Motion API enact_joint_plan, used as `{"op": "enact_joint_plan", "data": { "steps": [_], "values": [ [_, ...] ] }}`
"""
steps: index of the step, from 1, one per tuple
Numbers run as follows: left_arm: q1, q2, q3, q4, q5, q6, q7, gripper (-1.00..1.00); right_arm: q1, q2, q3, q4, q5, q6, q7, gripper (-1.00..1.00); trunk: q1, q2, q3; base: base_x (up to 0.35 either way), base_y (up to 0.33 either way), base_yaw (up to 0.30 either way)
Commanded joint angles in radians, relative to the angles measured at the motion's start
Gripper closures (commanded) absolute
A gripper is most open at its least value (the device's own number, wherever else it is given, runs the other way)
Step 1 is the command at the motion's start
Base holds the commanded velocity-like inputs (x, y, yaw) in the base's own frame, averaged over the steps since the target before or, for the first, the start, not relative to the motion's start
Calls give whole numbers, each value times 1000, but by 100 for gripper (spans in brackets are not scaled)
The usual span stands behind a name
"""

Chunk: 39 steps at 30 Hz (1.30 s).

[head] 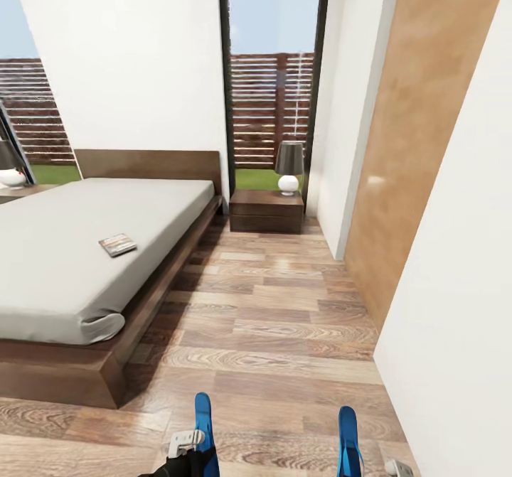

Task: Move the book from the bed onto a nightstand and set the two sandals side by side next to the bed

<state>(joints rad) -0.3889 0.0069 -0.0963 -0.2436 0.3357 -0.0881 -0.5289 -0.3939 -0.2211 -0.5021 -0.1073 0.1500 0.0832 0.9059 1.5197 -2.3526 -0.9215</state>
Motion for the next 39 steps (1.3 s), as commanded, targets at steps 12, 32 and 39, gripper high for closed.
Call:
{"op": "enact_joint_plan", "data": {
  "steps": [12, 32, 39],
  "values": [
    [-1, 1, -8, 1, 7, -6, 0, 100, 0, 0, -9, -1, 6, 10, 3, 100, 0, 0, -16, 0, 0, -1],
    [-1, 1, -8, 1, 7, -6, 0, 100, 0, 0, -9, -1, 6, 10, 3, 100, 0, 0, -39, 0, 0, -33],
    [-1, 1, -7, 1, 7, -6, 0, 100, 0, 0, -9, 0, 5, 10, 3, 100, 0, 0, -39, 0, 0, 0]
  ]
}}
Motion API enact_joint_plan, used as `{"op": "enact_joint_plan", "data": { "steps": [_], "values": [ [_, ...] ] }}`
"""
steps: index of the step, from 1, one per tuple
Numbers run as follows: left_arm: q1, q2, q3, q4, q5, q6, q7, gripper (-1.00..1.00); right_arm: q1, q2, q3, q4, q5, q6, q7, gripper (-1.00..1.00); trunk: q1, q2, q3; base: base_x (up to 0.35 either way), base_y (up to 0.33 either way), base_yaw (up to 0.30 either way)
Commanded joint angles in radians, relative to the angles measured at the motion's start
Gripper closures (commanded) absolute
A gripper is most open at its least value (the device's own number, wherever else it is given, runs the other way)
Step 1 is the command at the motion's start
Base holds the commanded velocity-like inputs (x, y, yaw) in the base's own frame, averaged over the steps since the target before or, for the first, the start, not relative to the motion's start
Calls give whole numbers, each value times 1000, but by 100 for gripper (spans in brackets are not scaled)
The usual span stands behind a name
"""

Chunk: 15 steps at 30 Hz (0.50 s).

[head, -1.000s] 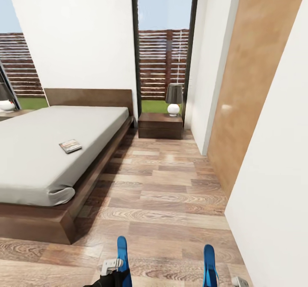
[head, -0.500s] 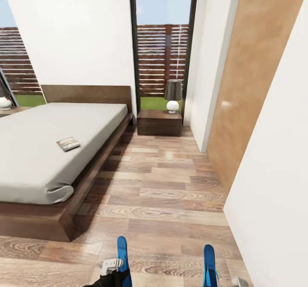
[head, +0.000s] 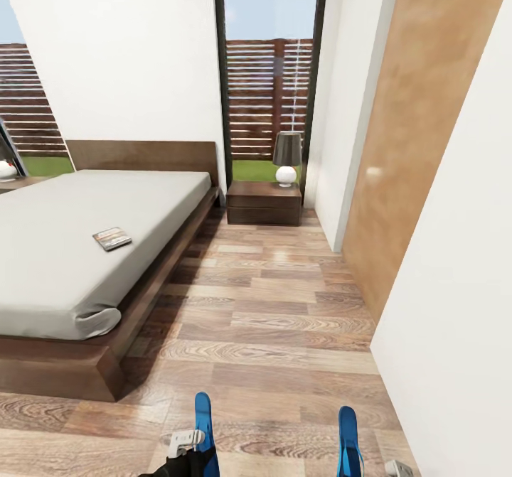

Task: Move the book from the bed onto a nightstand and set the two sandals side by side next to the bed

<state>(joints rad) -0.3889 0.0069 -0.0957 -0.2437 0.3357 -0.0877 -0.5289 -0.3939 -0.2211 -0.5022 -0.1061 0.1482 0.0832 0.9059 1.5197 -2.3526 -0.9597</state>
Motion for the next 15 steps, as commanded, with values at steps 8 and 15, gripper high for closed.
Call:
{"op": "enact_joint_plan", "data": {
  "steps": [8, 15],
  "values": [
    [-1, 1, -9, 1, 6, -6, -2, 100, 0, 0, -9, -2, 7, 10, 3, 100, 0, 0, -1, 0, 0, 0],
    [-1, 1, -9, 0, 6, -6, -2, 100, 0, 0, -9, -2, 7, 11, 3, 100, -27, 49, 21, 0, 0, 0]
  ]
}}
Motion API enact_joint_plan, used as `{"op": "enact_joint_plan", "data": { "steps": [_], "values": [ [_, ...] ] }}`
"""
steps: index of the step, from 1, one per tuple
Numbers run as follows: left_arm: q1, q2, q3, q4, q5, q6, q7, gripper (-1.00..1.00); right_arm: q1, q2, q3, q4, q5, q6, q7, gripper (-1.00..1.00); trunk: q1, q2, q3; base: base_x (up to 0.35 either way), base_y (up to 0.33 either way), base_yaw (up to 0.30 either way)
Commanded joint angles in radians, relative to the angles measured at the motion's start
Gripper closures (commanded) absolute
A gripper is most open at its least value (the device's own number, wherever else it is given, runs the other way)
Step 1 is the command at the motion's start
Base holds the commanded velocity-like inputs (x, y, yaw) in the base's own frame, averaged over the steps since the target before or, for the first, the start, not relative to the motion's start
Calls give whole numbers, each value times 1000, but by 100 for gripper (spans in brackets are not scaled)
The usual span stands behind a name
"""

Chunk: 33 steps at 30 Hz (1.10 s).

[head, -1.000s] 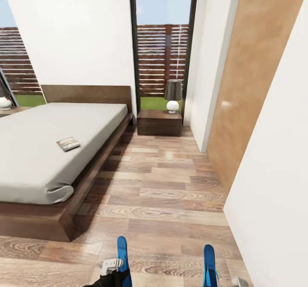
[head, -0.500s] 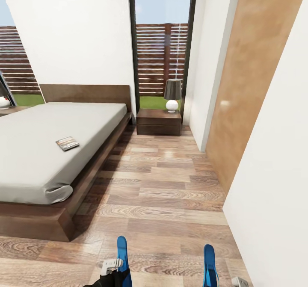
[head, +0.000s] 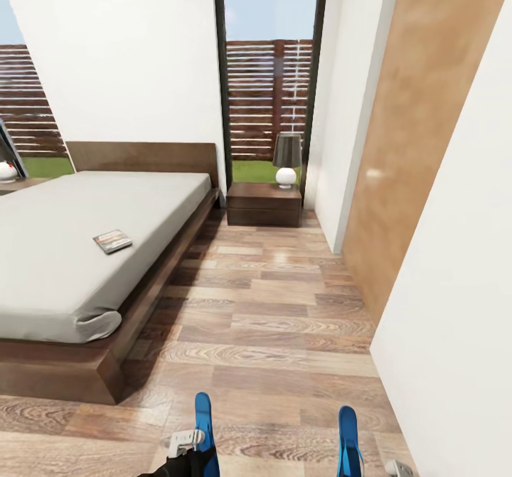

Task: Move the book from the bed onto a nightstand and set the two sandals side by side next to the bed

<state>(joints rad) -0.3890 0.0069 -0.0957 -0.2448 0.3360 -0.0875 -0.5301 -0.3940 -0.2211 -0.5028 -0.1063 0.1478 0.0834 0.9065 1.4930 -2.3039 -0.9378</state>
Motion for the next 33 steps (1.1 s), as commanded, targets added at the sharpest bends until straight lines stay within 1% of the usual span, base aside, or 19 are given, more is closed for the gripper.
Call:
{"op": "enact_joint_plan", "data": {
  "steps": [1, 8, 15, 28, 33],
  "values": [
    [-1, 1, -9, 1, 6, -6, 0, 100, 0, 0, -8, -2, 7, 10, 3, 100, -4, 7, 2, 0, 0, 0],
    [-1, 1, -9, 1, 6, -6, -1, 100, 0, 0, -8, -2, 7, 10, 3, 100, -31, 56, 24, 0, 0, 0],
    [-1, 1, -9, 1, 6, -5, -1, 100, 0, 0, -8, -2, 7, 10, 2, 100, -31, 56, 24, 31, 0, 0],
    [-1, 1, -7, 1, 7, -5, 1, 100, 0, 0, -8, -1, 7, 10, 2, 100, -31, 56, 24, 306, -1, 0],
    [-1, 1, -8, 1, 7, -5, 1, 100, 0, 0, -8, -1, 7, 10, 2, 100, -31, 56, 24, 326, -67, 0]
  ]
}}
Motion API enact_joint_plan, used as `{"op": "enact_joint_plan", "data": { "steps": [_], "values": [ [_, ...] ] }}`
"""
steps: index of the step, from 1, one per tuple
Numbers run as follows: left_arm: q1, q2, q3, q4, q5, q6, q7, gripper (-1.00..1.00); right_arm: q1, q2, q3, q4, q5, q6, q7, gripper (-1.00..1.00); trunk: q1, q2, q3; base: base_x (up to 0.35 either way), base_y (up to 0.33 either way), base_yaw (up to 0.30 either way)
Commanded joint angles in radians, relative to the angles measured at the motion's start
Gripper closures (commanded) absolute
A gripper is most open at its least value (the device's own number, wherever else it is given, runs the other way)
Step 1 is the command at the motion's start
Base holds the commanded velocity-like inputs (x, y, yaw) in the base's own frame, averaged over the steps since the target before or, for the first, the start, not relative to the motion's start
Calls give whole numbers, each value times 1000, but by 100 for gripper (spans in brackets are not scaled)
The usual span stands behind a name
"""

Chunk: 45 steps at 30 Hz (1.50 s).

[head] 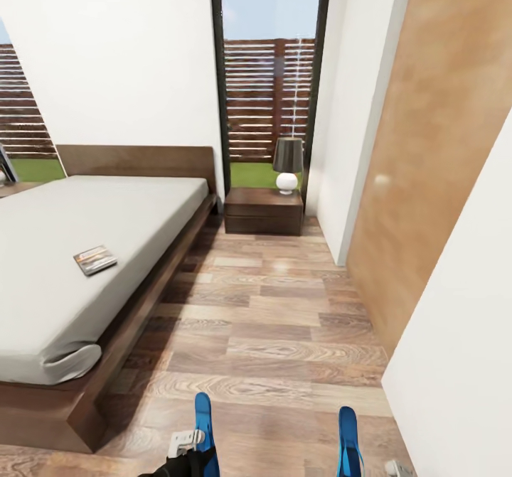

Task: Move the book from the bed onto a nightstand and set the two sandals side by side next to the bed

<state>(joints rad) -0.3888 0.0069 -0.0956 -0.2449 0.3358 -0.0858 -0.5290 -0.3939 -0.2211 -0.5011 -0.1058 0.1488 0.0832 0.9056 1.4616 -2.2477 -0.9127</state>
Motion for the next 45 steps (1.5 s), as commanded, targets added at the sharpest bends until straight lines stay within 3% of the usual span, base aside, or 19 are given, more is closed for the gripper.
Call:
{"op": "enact_joint_plan", "data": {
  "steps": [1, 45],
  "values": [
    [-1, 1, -8, 1, 7, -6, 0, 100, 0, 0, -10, -2, 6, 10, 3, 100, 0, 0, -1, 326, -83, 0],
    [-1, 1, -7, 1, 8, -6, 0, 100, 0, 0, -10, -3, 6, 12, 4, 100, 0, 0, -1, 326, -47, -17]
  ]
}}
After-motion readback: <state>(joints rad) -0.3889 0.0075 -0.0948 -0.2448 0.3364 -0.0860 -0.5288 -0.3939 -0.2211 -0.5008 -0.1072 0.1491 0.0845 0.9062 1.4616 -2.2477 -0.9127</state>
